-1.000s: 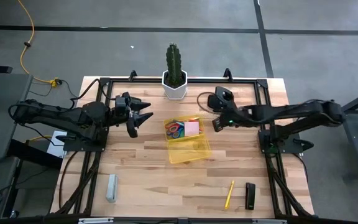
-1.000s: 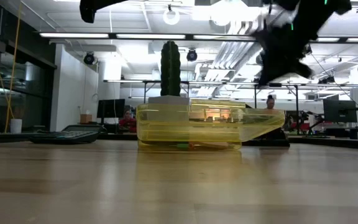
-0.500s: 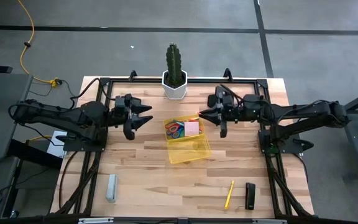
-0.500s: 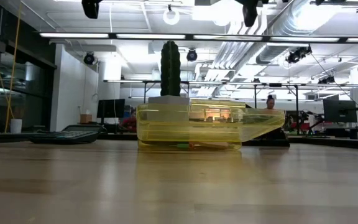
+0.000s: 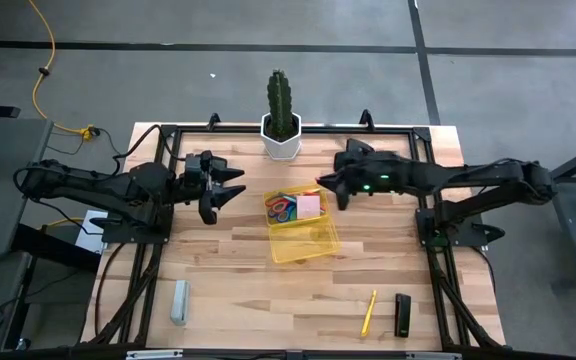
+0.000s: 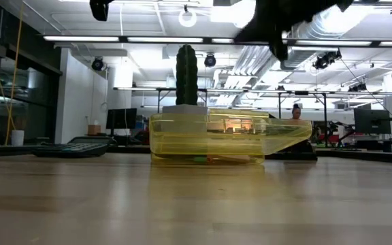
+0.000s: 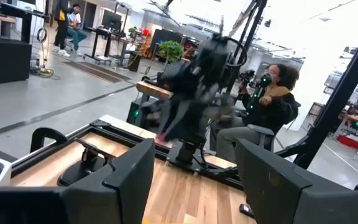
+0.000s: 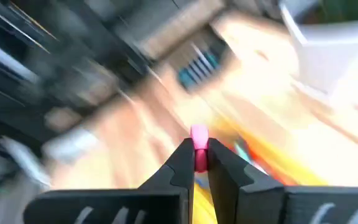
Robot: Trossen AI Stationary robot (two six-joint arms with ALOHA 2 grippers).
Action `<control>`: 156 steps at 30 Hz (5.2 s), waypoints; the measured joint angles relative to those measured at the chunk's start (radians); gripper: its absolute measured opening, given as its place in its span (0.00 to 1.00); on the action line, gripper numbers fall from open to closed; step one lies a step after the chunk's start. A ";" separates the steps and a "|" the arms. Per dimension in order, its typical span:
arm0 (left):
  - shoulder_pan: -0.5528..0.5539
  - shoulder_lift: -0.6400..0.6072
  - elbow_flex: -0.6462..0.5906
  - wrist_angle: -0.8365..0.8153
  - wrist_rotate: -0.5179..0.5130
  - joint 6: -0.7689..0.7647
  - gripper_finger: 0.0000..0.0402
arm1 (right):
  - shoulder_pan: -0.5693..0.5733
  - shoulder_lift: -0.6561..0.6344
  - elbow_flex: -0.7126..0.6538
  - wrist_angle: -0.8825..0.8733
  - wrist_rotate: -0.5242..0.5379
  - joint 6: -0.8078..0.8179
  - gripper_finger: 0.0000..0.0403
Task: Pack school essentials
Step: Put the pink eraser into the yellow supply box, then put the yellow pen into the yellow supply box
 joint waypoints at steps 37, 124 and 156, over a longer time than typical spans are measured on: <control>0.000 0.000 0.000 -0.005 -0.007 0.004 0.53 | -0.131 0.245 0.070 -0.027 -0.109 -0.126 0.46; 0.000 0.001 0.000 -0.062 -0.019 0.092 0.53 | 0.742 0.459 -0.125 -0.167 -0.371 1.700 0.47; 0.000 0.001 0.000 -0.084 -0.023 0.109 0.53 | 0.629 0.355 -0.129 -0.251 -0.227 1.212 0.01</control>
